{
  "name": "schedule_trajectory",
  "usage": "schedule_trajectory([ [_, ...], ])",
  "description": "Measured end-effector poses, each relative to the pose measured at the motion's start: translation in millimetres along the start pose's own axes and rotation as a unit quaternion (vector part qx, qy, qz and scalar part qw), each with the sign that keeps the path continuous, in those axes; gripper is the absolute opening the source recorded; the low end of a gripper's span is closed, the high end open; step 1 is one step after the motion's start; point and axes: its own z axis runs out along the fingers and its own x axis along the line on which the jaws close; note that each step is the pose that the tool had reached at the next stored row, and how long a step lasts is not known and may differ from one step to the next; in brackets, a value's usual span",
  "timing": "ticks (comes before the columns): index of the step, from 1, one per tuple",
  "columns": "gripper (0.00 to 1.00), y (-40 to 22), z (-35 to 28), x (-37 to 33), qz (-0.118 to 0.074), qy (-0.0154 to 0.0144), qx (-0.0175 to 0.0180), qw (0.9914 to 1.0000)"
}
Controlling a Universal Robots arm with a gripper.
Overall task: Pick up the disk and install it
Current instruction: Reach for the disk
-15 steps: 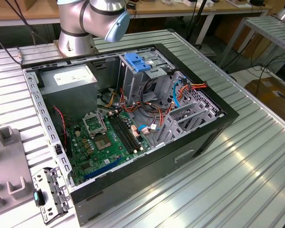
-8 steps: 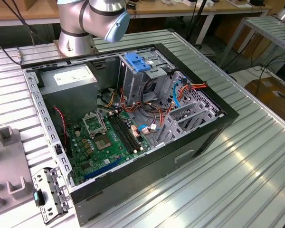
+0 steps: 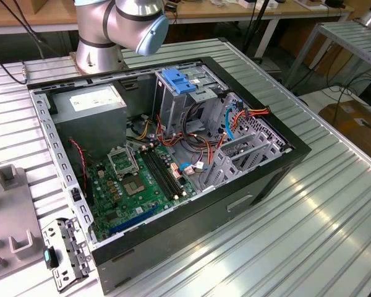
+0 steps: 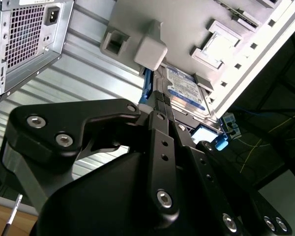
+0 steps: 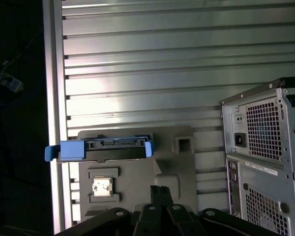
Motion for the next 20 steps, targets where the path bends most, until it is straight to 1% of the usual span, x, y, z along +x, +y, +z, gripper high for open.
schedule_trajectory([
  [10,0.11,0.0,0.0,0.3,0.000,0.0000,0.0000,1.00000],
  [13,0.11,0.1,0.0,1.4,0.000,0.0000,0.0000,1.00000],
  [18,0.11,0.9,-0.1,7.1,0.000,0.0000,0.0000,1.00000],
  [20,0.11,1.4,-0.2,11.4,0.000,0.0000,0.0000,1.00000],
])
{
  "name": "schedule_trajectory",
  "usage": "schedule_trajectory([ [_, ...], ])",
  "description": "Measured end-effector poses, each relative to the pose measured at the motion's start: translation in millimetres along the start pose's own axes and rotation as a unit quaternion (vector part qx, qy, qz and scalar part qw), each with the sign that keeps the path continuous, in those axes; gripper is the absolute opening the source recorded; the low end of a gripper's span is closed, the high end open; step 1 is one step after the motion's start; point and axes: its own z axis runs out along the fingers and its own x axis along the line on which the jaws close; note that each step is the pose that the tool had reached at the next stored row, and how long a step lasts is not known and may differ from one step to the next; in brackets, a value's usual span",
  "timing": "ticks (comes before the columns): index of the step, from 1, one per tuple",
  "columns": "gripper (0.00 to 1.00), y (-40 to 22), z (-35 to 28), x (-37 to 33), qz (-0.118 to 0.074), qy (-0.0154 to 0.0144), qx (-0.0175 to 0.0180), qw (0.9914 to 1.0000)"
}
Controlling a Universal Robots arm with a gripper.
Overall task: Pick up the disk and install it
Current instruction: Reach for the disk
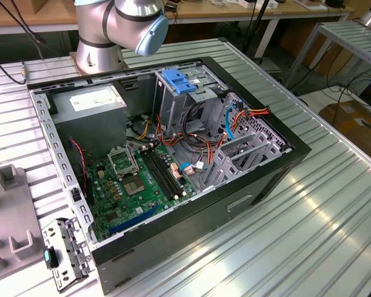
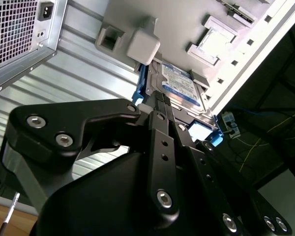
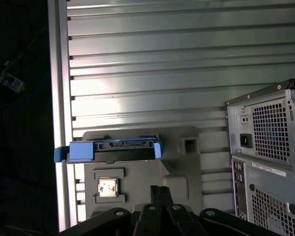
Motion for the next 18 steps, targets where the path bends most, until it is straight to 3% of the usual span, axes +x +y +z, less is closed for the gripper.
schedule_trajectory([
  [13,0.11,1.2,-0.3,18.7,0.000,0.0000,0.0000,1.00000],
  [18,0.11,8.1,0.2,27.4,0.000,0.0000,0.0000,1.00000],
])
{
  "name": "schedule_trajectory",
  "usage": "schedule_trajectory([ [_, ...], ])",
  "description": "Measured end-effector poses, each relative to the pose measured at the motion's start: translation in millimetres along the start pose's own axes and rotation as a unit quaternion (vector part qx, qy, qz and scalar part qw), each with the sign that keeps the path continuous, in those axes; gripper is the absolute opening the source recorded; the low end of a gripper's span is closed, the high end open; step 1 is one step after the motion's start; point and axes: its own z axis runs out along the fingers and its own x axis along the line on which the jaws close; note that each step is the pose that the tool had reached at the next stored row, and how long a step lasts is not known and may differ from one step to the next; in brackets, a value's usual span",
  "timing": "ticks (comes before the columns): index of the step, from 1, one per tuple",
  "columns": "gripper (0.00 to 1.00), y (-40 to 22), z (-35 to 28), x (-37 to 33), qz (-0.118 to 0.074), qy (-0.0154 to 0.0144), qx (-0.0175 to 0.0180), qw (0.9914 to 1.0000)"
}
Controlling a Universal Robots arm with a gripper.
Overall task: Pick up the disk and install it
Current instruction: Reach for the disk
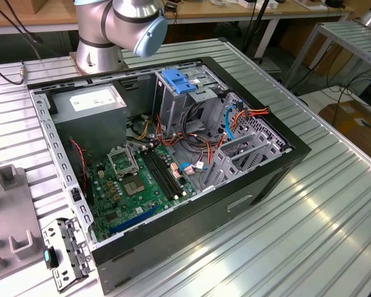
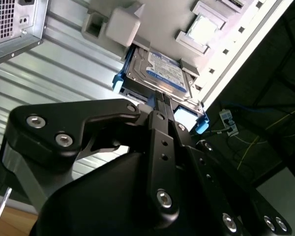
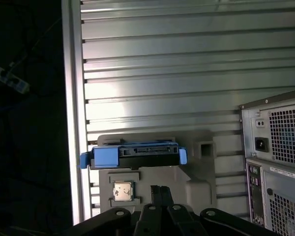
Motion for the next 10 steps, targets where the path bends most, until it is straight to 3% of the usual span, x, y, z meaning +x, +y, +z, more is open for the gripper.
schedule_trajectory([
  [2,0.11,3.1,0.3,3.7,0.000,0.0001,0.0000,1.00000],
  [10,0.11,4.5,0.8,11.4,0.000,0.0003,0.0001,1.00000],
])
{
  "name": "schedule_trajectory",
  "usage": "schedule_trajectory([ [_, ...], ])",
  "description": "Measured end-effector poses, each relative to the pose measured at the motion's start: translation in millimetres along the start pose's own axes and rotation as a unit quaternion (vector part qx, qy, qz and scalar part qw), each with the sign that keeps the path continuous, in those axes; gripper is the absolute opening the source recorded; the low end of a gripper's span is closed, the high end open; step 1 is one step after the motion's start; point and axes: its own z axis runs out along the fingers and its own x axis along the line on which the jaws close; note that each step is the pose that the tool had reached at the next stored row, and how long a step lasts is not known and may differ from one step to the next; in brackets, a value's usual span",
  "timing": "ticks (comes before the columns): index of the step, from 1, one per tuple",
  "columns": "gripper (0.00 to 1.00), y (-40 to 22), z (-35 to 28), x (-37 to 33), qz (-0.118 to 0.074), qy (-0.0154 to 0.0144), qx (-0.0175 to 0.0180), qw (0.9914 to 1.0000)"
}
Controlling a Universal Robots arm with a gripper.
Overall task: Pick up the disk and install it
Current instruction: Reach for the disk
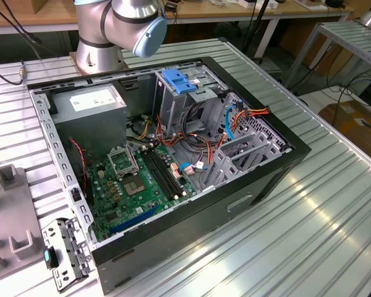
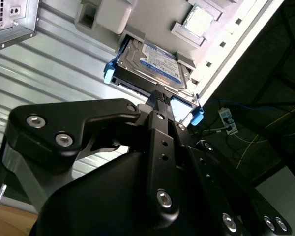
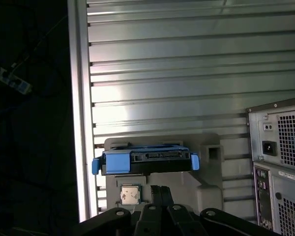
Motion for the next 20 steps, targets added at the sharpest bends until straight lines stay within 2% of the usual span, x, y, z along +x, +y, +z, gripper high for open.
schedule_trajectory([
  [9,0.11,0.0,0.1,0.1,0.000,0.0000,0.0004,1.00000],
  [10,0.11,0.1,0.2,0.2,0.000,-0.0003,0.0023,1.00000],
  [11,0.11,0.1,0.1,0.2,0.000,-0.0005,0.0065,0.99998],
  [12,0.11,0.0,0.2,0.2,0.000,-0.0006,0.0077,0.99997],
  [17,0.11,0.3,0.1,1.5,0.000,-0.0006,0.0078,0.99997],
  [20,0.11,2.1,0.2,7.8,0.000,-0.0001,0.0078,0.99997],
])
